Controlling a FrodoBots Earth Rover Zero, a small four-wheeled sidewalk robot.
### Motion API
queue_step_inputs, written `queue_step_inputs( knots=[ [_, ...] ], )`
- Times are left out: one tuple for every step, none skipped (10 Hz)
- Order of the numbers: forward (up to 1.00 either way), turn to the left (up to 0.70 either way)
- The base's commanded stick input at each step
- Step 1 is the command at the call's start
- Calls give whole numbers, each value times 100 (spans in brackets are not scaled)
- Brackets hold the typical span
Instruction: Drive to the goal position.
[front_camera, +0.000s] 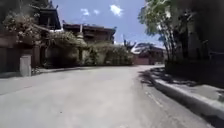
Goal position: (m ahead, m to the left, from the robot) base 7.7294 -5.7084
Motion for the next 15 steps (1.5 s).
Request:
queue_step_inputs(
  knots=[
    [100, -34],
    [100, -40],
    [100, -38],
    [100, -31],
    [100, -27],
    [100, -9],
    [100, 0],
    [100, 0],
    [100, 0],
    [100, 0],
    [100, 0],
    [100, -2],
    [100, 0],
    [100, -2],
    [100, -2]
  ],
)
